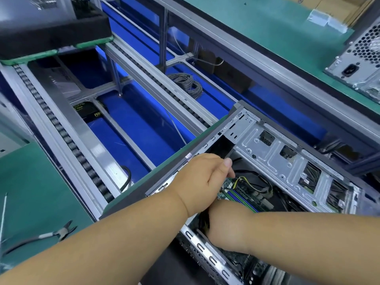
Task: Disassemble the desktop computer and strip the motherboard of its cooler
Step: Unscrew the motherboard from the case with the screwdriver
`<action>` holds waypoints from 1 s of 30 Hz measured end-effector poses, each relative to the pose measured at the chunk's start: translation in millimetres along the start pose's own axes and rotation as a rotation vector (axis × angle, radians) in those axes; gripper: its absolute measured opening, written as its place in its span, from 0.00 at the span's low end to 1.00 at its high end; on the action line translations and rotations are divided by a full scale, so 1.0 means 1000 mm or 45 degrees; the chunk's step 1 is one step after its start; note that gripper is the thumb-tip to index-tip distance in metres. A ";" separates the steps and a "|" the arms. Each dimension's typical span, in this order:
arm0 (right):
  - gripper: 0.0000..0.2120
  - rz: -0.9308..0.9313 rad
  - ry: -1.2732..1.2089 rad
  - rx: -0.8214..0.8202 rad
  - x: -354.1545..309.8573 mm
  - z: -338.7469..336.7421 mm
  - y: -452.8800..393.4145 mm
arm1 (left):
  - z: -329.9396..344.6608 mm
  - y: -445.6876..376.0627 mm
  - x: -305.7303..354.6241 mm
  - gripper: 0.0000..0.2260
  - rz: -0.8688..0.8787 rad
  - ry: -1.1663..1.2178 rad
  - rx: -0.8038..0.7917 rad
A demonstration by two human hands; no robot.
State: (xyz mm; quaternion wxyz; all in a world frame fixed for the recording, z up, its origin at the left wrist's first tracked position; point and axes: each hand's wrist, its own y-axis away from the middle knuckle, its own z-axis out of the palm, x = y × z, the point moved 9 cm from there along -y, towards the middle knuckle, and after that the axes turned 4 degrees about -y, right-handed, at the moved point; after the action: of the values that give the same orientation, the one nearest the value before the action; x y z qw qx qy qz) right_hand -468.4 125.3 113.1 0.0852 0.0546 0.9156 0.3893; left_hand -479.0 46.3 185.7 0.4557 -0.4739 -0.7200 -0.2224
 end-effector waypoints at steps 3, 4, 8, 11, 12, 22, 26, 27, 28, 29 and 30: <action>0.07 -0.190 0.180 0.070 -0.008 0.002 0.008 | 0.001 -0.001 0.001 0.25 0.011 -0.007 0.003; 0.10 -0.283 0.297 0.065 -0.013 0.006 0.012 | 0.001 -0.001 0.000 0.25 0.012 -0.009 0.003; 0.14 -0.488 0.596 0.053 -0.016 0.013 0.018 | 0.002 -0.002 -0.003 0.27 0.004 -0.027 -0.007; 0.14 -0.527 0.542 0.190 -0.012 -0.002 0.016 | 0.002 -0.002 -0.002 0.25 0.007 -0.007 -0.005; 0.15 -0.497 0.491 0.228 -0.008 -0.006 0.015 | 0.002 -0.002 -0.002 0.24 0.005 -0.005 -0.011; 0.10 0.455 -0.882 0.259 0.058 0.009 0.015 | 0.002 -0.002 0.001 0.22 0.042 -0.066 -0.043; 0.10 0.326 -0.489 0.357 0.035 -0.002 0.008 | 0.003 -0.002 0.002 0.22 0.040 -0.073 -0.053; 0.10 0.256 -0.384 0.409 0.028 -0.007 0.009 | 0.003 -0.003 0.002 0.23 0.039 -0.075 -0.054; 0.11 0.188 -0.326 0.435 0.024 -0.010 0.010 | 0.003 -0.002 0.003 0.23 0.040 -0.076 -0.056; 0.11 0.123 -0.298 0.444 0.022 -0.011 0.011 | 0.003 -0.002 0.003 0.23 0.040 -0.075 -0.056; 0.10 0.060 -0.282 0.439 0.023 -0.009 0.013 | 0.003 -0.002 0.003 0.23 0.041 -0.074 -0.055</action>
State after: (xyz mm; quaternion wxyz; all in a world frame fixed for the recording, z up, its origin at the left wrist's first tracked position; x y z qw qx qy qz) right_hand -492.3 131.7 126.2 0.1656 0.1324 0.9521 0.2202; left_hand -482.5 48.6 187.0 0.4278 -0.5013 -0.7202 -0.2168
